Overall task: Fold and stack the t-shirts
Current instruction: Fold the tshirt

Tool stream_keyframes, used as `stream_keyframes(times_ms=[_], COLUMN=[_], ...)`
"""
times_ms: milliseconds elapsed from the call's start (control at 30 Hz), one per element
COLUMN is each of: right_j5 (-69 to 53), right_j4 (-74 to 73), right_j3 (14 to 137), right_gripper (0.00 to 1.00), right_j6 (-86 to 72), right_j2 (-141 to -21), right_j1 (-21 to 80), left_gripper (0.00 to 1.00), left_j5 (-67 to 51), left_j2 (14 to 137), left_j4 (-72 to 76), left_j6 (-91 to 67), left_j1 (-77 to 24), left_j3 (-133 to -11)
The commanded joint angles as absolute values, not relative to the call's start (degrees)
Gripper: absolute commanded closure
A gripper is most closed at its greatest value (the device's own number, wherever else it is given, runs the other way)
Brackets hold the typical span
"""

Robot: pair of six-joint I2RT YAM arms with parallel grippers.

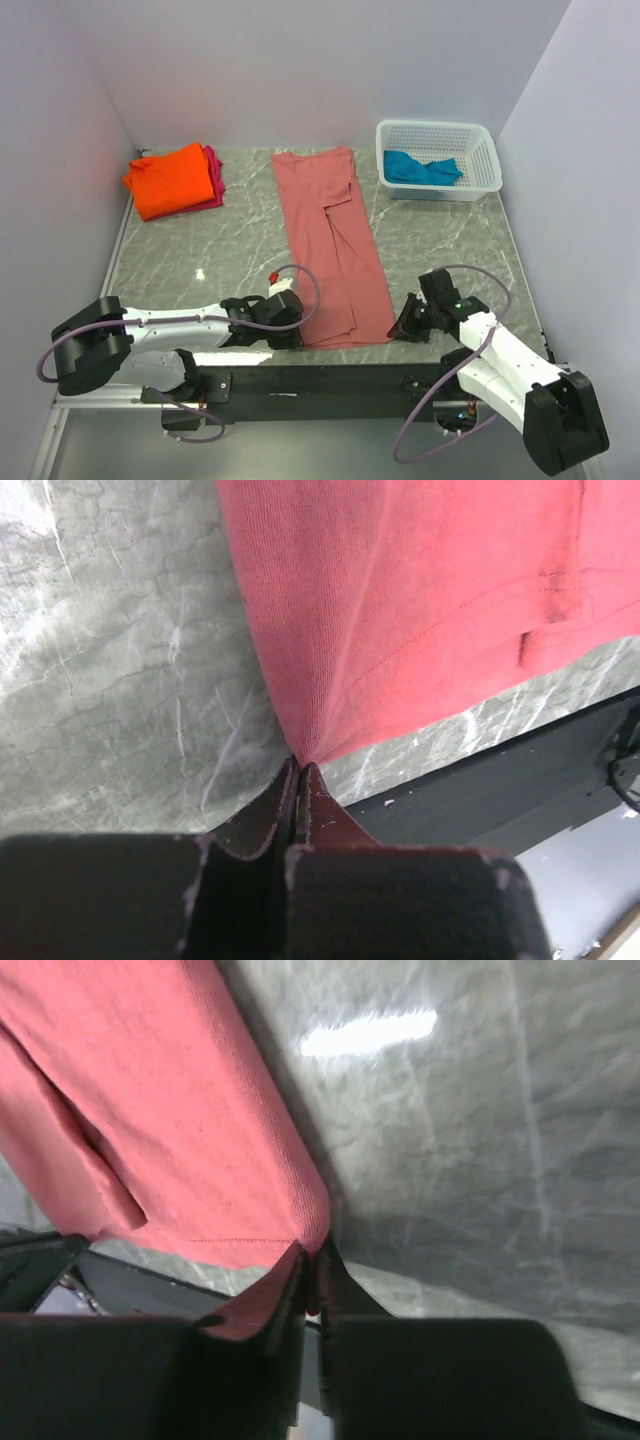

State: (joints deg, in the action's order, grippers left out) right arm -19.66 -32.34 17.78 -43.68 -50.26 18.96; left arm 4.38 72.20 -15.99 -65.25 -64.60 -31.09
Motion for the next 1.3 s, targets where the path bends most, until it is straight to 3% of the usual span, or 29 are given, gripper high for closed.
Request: stream_keyframes(times_ms=[0, 67, 333, 467, 800, 1267], right_j5=[-21.36, -20.66, -25.66, -21.72, -10.47, -10.9], right_j4=[-31.54, -34.87, -37.98, -36.65, -27.96, -13.63], right_j3=[17.57, 17.84, 15.11, 19.41, 36.71, 54.56], right_gripper=[0.92, 1.0, 1.0, 1.0, 1.0, 1.0], right_j6=[-44.56, -44.74, -50.8, -49.31, -43.42, -40.61], right_j2=[-49.75, -48.26, -38.41, -38.14, -49.72, -71.79], right_j1=[20.83, 21.79, 27.77, 27.86, 26.63, 21.62], left_gripper=[0.99, 0.99, 0.99, 0.99, 0.99, 0.99], left_j5=[4.22, 3.87, -1.14, 2.61, 7.37, 16.79], left_j2=[69.53, 68.12, 62.23, 61.79, 62.14, 75.66], left_j4=[-16.61, -17.84, -17.76, -22.21, -23.03, -18.55], left_j6=[-67.23, -68.37, -76.2, -75.59, -63.38, -52.04], left_j1=[-65.13, -65.21, -69.79, -69.7, -56.09, -40.61], left_j3=[-30.32, -29.88, -26.02, -28.98, -36.91, -55.18])
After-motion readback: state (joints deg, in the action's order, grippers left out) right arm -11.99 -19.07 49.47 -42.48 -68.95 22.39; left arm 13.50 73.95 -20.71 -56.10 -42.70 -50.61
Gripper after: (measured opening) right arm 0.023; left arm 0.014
